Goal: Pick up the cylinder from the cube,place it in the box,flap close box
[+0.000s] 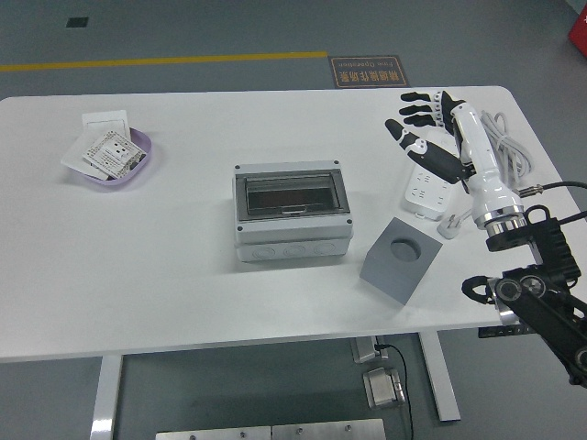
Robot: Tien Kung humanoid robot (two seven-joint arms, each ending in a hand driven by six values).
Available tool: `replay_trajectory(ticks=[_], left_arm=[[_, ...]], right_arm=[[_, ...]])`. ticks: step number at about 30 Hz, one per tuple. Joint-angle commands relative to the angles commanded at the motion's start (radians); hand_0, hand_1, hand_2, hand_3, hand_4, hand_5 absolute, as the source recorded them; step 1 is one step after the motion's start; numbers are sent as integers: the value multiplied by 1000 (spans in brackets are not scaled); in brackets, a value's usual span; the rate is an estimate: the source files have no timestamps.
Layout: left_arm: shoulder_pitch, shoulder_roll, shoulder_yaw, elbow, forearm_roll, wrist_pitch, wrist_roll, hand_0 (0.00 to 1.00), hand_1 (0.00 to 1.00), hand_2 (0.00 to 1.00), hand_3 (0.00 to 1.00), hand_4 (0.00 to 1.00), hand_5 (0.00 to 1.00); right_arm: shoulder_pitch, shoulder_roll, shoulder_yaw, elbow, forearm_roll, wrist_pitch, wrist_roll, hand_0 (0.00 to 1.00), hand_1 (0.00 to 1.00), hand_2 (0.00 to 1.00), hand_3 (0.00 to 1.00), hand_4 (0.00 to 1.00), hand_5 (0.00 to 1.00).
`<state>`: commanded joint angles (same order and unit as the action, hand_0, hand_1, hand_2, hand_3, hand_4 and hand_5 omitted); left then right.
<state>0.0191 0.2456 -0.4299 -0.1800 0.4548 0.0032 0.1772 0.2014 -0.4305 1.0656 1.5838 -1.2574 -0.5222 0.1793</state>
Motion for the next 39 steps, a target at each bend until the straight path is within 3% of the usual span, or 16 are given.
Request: replay_trajectory(ticks=[4, 8, 17, 18, 19, 24, 25, 39], left_arm=[[6, 4, -23, 0, 22, 1, 1, 650, 699, 586, 581, 554, 158], [9, 7, -24, 0, 23, 2, -1, 650, 700, 585, 582, 552, 158], [14, 5, -29, 0, 17, 3, -5, 649, 700, 585, 581, 551, 158], [15, 4, -27, 0, 14, 3, -5, 649, 700, 585, 581, 551, 158], [16, 4, -25, 0, 11, 3, -5, 649, 700, 584, 581, 549, 149], [17, 1, -15, 0, -1, 3, -7, 649, 700, 584, 581, 549, 149], [17, 1, -12, 0, -4, 3, -7, 649, 699, 582, 581, 535, 127], [-3, 6, -39, 0, 26, 3, -8, 649, 694, 581, 580, 528, 118]], right_arm=[[-84, 16, 73, -25, 116, 8, 83, 598, 551, 596, 655, 911, 559], [-122, 29, 88, -49, 261, 48, 158, 599, 558, 597, 653, 912, 568], [-129, 36, 104, -42, 482, 115, 145, 606, 580, 606, 658, 913, 570], [-129, 35, 107, -41, 491, 118, 140, 606, 580, 606, 658, 913, 570], [-129, 33, 109, -39, 494, 120, 135, 667, 624, 647, 708, 917, 561], [-123, 33, 116, -29, 470, 120, 110, 667, 624, 647, 708, 917, 561], [-121, 34, 116, -27, 461, 119, 106, 762, 685, 720, 740, 922, 534], [-110, 37, 120, -11, 383, 101, 71, 789, 701, 729, 752, 922, 548]])
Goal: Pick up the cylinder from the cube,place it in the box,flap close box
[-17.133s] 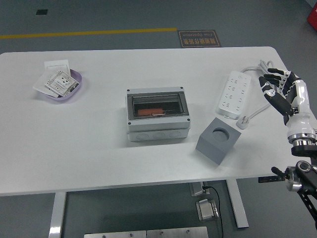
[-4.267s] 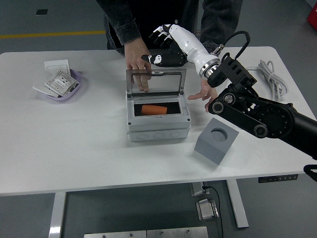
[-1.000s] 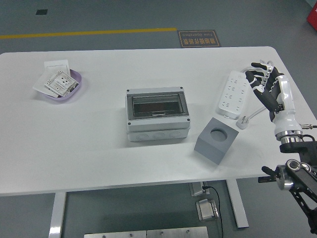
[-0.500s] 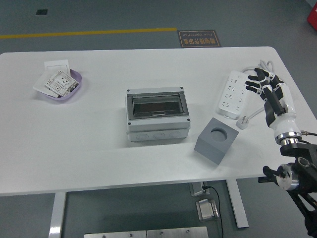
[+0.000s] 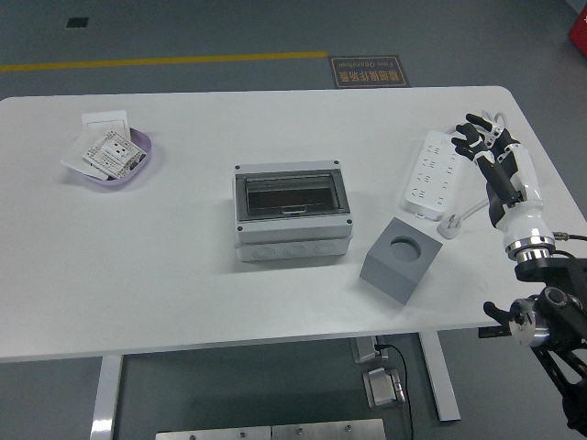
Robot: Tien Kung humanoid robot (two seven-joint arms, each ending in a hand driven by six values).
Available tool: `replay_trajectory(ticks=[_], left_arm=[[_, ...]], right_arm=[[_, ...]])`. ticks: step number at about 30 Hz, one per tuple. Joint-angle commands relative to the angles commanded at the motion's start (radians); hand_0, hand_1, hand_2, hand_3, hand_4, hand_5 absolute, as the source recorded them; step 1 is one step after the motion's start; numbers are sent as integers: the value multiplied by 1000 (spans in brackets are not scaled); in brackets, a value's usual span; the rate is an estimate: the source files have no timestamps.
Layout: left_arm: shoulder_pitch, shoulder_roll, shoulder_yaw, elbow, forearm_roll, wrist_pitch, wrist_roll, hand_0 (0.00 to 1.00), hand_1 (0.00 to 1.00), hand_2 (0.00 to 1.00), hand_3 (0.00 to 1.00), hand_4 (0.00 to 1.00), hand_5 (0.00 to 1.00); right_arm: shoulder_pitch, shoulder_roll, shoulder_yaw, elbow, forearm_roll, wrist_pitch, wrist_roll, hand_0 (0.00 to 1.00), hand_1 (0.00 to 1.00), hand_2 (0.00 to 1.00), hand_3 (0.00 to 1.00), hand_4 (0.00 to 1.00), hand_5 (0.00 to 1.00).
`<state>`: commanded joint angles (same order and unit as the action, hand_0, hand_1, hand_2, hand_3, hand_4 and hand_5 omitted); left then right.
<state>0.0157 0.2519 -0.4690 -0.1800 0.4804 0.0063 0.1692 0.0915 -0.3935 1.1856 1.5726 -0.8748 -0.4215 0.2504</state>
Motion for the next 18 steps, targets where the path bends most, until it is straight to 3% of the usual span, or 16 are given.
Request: replay_trajectory(ticks=[18], left_arm=[[-11, -1, -11, 0, 13, 0, 2, 649, 693, 581, 581, 528, 114]], right_arm=[[-15, -8, 50, 9, -45, -14, -20, 790, 688, 712, 747, 925, 516]])
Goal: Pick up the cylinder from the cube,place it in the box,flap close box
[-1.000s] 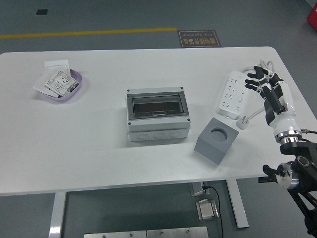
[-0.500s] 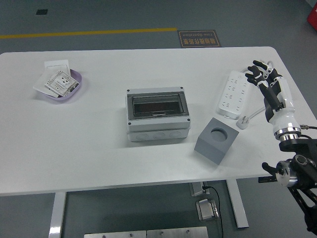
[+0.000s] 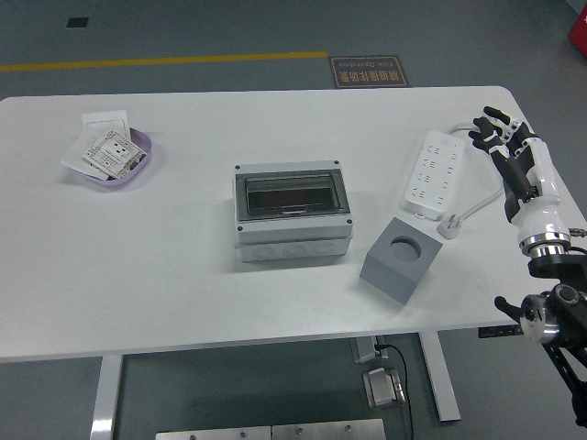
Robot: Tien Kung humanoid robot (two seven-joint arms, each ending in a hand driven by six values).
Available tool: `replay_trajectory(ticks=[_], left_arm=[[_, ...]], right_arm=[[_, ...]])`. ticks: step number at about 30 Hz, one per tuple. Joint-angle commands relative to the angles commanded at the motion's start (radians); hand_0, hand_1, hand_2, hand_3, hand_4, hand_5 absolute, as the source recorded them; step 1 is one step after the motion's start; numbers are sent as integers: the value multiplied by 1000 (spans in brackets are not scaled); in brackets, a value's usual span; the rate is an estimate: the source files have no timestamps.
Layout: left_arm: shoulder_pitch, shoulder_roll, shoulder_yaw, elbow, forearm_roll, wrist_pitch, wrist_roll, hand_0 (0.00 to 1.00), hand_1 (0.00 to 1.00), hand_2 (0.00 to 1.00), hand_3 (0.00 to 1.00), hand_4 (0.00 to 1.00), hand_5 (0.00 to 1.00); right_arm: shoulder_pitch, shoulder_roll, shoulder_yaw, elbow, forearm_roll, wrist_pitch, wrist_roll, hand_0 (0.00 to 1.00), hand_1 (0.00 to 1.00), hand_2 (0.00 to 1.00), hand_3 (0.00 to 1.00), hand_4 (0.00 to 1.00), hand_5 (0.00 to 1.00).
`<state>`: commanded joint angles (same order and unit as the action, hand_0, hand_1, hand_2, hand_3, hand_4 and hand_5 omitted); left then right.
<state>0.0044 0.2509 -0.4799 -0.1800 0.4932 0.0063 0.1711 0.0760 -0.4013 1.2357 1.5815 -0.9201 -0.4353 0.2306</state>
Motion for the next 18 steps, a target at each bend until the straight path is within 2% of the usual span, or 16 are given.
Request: replay_trajectory(ticks=[18], left_arm=[[1, 0, -4, 0, 4, 0, 4, 648, 693, 580, 579, 526, 117]], right_arm=[[-12, 1, 30, 7, -25, -7, -6, 783, 674, 702, 742, 920, 509]])
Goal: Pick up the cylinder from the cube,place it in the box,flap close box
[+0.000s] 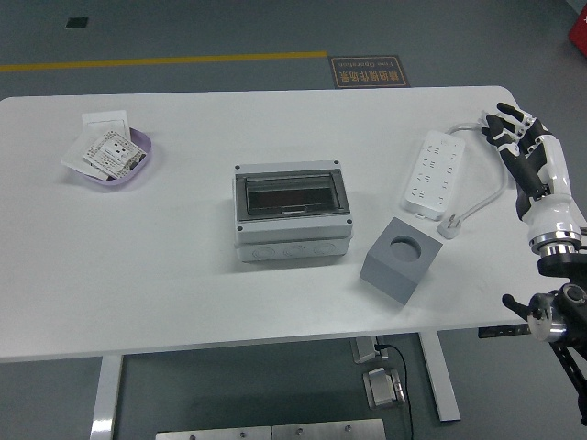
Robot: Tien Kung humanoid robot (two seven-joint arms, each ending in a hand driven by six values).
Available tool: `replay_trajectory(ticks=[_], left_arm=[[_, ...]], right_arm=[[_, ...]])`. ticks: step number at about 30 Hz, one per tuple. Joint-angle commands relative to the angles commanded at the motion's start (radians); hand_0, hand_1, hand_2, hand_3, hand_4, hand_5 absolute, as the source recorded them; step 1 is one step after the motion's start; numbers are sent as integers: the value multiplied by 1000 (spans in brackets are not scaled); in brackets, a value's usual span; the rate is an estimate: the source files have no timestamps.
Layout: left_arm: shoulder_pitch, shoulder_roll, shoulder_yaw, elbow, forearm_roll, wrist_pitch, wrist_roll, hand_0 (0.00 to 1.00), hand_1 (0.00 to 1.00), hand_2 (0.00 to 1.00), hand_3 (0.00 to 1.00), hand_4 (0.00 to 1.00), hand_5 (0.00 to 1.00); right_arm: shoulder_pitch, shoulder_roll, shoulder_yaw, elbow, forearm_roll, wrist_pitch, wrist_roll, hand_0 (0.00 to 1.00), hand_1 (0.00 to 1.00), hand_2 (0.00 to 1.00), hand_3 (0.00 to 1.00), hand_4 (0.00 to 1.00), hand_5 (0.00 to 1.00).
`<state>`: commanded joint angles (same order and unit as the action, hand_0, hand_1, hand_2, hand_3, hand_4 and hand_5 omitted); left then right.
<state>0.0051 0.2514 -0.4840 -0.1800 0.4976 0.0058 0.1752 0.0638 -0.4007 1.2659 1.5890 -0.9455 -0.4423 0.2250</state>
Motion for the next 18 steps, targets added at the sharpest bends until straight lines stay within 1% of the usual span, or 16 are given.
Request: replay_trajectory(ticks=[12, 18], left_arm=[[2, 2, 11, 0, -12, 1, 0, 648, 691, 579, 579, 523, 118], [-2, 6, 34, 0, -37, 2, -5, 647, 691, 579, 579, 523, 118]], right_arm=[[-4, 1, 10, 2, -3, -7, 8, 781, 671, 696, 738, 919, 507], [-3, 4, 8, 0, -6, -9, 8, 781, 671, 696, 737, 919, 508]])
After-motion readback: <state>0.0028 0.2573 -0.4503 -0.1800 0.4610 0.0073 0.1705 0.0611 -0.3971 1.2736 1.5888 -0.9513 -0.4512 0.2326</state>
